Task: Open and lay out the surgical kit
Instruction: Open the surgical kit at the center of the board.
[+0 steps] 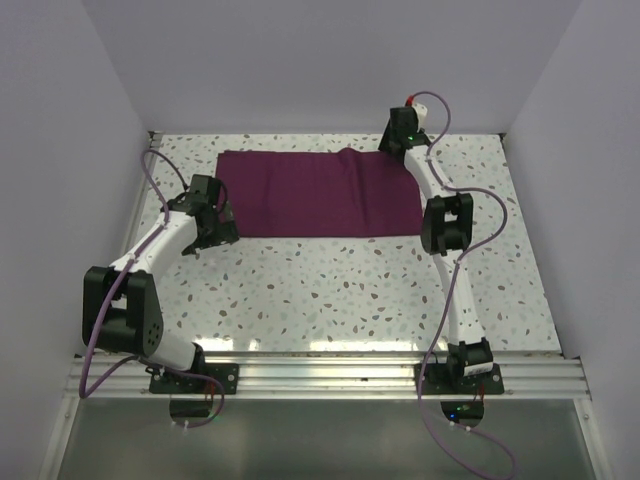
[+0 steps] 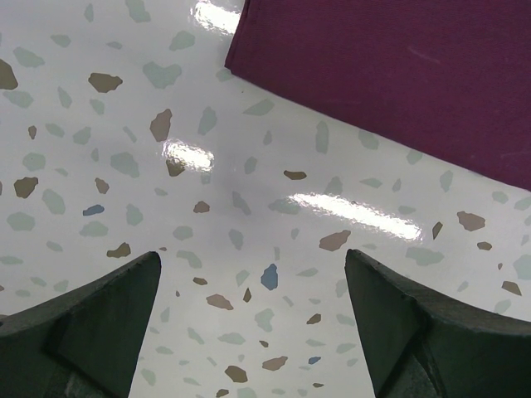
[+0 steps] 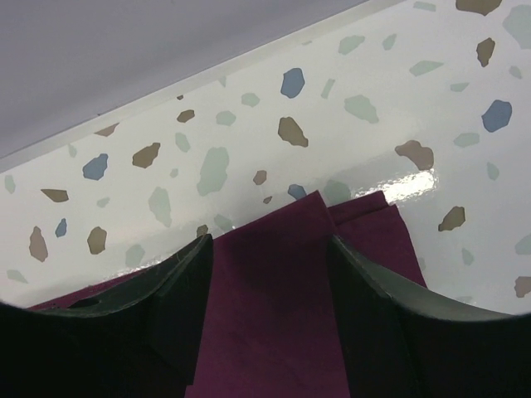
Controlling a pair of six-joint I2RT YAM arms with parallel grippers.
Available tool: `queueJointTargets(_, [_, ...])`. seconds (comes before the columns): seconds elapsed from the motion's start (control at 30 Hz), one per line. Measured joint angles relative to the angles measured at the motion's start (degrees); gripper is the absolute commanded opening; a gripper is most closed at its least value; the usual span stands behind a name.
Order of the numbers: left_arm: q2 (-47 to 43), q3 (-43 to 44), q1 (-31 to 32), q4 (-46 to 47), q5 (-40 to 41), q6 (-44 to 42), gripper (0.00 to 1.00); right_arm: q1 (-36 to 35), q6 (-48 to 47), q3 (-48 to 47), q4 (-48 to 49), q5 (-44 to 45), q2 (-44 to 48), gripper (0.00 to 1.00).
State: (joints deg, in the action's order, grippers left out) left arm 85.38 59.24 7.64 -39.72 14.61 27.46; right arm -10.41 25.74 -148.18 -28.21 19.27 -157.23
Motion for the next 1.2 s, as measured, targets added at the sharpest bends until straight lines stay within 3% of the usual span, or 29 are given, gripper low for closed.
queueJointTargets(0.67, [-0.2, 0.0, 0.0, 0.0, 0.4, 0.0, 0.96, 0.0, -1.2, 4.7, 2.1, 2.3, 1.1, 0.66])
queueJointTargets(1.2, [-0.2, 0.0, 0.0, -0.2, 0.5, 0.0, 0.96, 0.0, -1.0, 4.7, 2.1, 2.3, 1.0, 0.59])
